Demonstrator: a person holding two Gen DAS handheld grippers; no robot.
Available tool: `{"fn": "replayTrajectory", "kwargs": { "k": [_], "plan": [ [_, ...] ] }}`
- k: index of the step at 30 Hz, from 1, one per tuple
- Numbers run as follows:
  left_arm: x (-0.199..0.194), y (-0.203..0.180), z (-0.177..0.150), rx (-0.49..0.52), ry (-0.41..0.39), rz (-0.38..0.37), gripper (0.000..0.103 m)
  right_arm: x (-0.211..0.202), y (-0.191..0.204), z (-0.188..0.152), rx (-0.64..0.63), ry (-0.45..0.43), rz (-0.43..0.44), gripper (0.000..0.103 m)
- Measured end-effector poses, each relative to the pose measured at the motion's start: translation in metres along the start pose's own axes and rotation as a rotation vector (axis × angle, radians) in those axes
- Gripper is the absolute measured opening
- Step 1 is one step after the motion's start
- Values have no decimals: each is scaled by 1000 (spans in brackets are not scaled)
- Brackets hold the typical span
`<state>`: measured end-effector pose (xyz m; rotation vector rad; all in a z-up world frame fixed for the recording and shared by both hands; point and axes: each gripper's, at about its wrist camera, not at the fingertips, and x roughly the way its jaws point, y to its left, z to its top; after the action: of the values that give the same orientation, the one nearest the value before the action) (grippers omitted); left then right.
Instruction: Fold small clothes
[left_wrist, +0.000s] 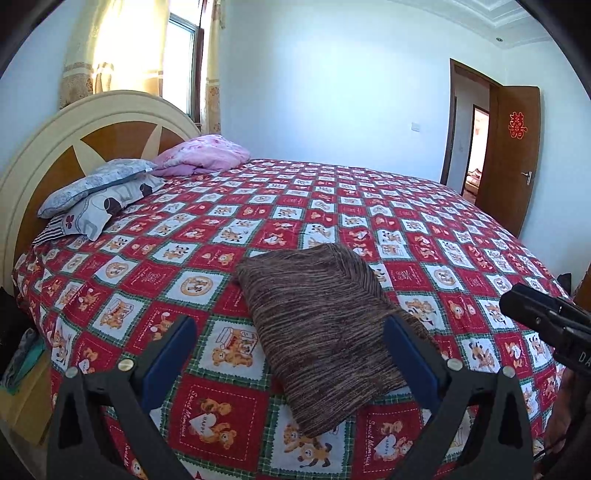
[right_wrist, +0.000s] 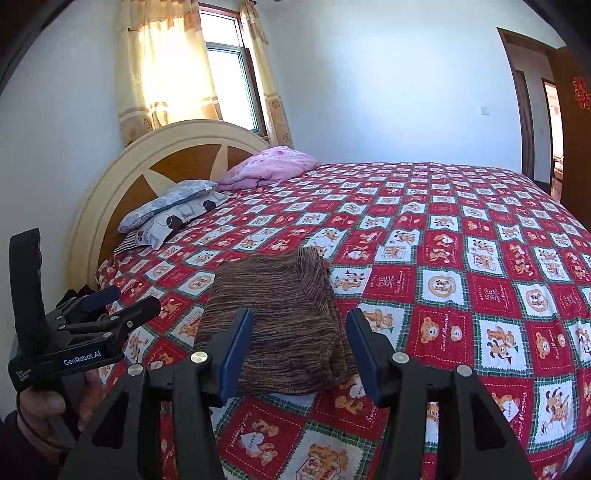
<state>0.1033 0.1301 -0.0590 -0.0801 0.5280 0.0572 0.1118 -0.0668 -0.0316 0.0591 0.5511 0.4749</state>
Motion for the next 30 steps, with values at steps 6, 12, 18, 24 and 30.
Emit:
{"fn": "replayTrajectory", "kwargs": {
  "k": [6, 12, 18, 24, 30],
  "plan": [
    [0, -1, 0, -2, 0, -1, 103, -1, 1, -1, 1, 1, 2, 55],
    [0, -1, -1, -3, 0, 2, 103, -1, 3, -1, -2, 2, 0, 55],
    [-1, -1, -2, -2, 0, 1, 103, 0, 5, -3, -3, 4, 4, 55],
    [-1, -2, -2, 0, 0, 1, 103, 0, 8, -5, -7, 4, 6, 55],
    [0, -2, -2, 4, 1, 5, 103, -2, 9, -6, -17, -6, 6, 55]
  ]
}}
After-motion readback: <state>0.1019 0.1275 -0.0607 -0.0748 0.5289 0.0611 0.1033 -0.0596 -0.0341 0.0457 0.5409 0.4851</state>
